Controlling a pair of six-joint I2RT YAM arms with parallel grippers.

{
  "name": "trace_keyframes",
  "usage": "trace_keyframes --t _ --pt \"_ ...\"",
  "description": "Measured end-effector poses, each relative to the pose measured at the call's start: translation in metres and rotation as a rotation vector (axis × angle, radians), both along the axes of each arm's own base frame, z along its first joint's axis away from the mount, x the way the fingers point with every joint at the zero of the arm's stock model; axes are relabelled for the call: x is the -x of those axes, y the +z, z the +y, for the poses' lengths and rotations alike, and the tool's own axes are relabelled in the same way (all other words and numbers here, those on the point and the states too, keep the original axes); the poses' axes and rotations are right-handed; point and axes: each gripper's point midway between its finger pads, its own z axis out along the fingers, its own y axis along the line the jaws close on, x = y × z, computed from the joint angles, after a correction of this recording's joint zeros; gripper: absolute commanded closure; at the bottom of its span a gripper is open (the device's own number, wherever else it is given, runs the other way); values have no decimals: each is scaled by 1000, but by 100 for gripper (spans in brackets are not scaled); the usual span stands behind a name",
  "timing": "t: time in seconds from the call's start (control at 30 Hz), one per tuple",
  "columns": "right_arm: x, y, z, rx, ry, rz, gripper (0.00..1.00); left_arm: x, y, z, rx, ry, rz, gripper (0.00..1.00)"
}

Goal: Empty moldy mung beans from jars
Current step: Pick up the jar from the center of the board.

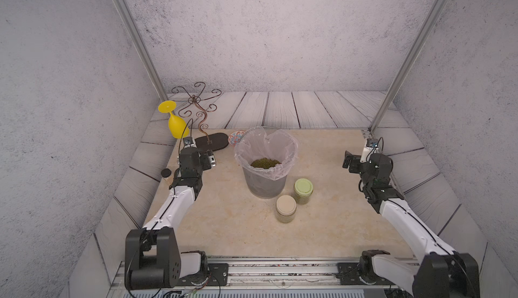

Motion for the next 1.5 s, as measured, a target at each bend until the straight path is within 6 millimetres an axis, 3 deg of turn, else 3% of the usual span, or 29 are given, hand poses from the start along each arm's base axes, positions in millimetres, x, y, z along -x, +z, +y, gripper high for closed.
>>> trace_keyframes --t 0.07,0.13,0.23,0.33,0.4,0.53,0.67,0.87,0.97,1.13,1.5 --pt "19 17 16 -17 60 -14 1 9 15 -15 74 -44 10 2" --pt "38 16 37 -33 133 16 0 20 23 -36 122 -109 35 2" --pt "62 -2 78 -42 269 109 1 49 26 -95 148 -272 108 2" --pt "87 -26 119 -37 409 224 1 91 26 -159 143 -476 176 2" --pt "102 -39 136 -32 473 294 1 119 26 -185 142 -582 215 2" --pt "125 -58 155 -31 546 396 1 162 30 -202 131 -699 272 2" --pt "140 -65 168 -36 595 438 1 194 32 -211 122 -789 310 2" --pt "150 -68 175 -54 618 468 1 234 11 -253 49 -978 407 2" --pt "151 -74 174 -50 610 497 1 243 -13 -274 -27 -1034 475 2" --pt "151 -86 169 -27 579 544 1 241 -44 -298 -133 -1051 543 2" --pt "149 -95 161 2 534 565 1 219 -51 -340 -204 -1107 463 2"
